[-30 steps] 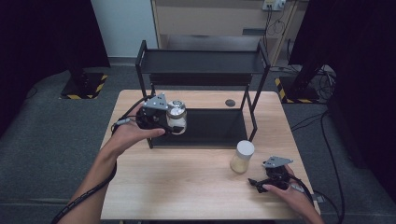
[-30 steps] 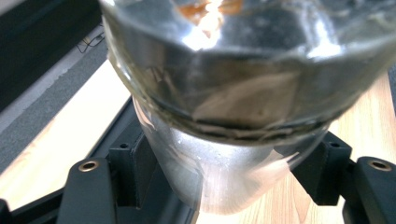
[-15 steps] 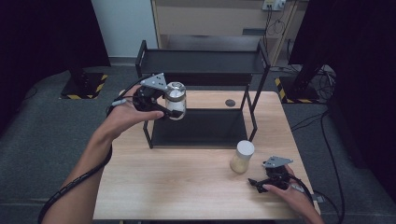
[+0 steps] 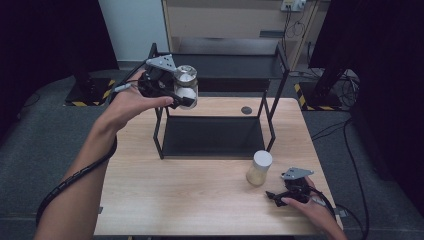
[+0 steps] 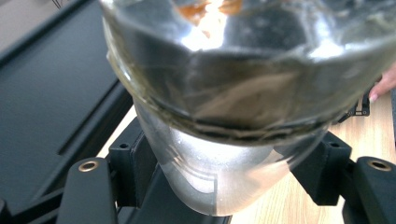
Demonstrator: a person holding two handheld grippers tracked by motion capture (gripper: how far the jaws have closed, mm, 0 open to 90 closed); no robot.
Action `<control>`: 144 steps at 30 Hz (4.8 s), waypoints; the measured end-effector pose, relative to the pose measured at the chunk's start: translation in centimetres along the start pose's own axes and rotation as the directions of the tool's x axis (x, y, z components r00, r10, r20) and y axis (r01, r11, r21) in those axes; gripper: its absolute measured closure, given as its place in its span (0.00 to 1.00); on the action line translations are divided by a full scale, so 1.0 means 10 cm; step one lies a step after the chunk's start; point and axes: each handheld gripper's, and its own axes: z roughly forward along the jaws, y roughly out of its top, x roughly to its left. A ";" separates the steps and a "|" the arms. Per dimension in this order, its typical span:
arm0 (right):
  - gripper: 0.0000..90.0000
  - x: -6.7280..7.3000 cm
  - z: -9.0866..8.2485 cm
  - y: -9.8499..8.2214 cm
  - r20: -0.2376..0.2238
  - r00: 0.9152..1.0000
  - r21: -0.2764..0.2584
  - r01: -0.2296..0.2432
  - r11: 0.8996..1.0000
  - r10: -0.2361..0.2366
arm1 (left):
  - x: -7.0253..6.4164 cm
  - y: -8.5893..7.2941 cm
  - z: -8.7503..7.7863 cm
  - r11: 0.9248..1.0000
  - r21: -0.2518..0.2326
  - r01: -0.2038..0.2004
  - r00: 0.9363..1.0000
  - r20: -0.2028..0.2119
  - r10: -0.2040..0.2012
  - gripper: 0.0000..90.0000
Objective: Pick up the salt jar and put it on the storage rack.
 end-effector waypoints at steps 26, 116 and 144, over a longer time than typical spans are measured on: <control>0.01 0.00 0.00 0.00 0.000 1.000 0.000 0.001 1.000 -0.001 | -0.06 0.60 -0.01 0.995 -0.004 0.098 0.983 -0.155 -0.098 0.33; 0.01 -0.01 0.00 -0.01 -0.005 1.000 -0.001 0.006 1.000 -0.006 | 0.27 0.61 0.57 0.943 -0.038 0.329 0.897 -0.299 -0.325 0.33; 0.01 -0.02 0.00 -0.01 -0.005 1.000 -0.002 0.006 1.000 -0.006 | -0.43 0.17 -0.01 0.988 -0.131 0.086 0.940 -0.318 -0.124 0.09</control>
